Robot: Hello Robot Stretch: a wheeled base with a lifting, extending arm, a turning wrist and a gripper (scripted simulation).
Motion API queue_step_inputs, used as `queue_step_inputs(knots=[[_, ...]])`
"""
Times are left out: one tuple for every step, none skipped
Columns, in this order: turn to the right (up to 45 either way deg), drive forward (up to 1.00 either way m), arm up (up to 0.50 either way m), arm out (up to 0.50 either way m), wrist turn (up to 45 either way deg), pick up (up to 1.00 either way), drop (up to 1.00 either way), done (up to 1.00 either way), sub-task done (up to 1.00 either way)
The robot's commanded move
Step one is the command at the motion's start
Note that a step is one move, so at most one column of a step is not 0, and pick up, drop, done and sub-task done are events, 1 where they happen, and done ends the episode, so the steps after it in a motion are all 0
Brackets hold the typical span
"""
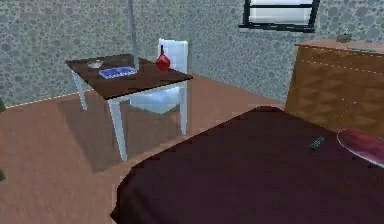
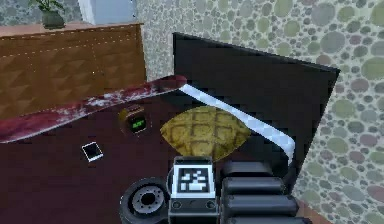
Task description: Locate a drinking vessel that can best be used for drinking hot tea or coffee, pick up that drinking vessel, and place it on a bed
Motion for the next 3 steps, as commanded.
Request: queue_step_inputs(knots=[[45.0, 0.00, 0.00, 0.00, 0.0, 0.00, 0.00, 0.00, 0.00], [21.0, 0.00, 0.00, 0.00, 0.0, 0.00, 0.00, 0.00, 0.00], [-45.0, 0.00, 0.00, 0.00, 0.0, 0.00, 0.00, 0.00, 0.00]])
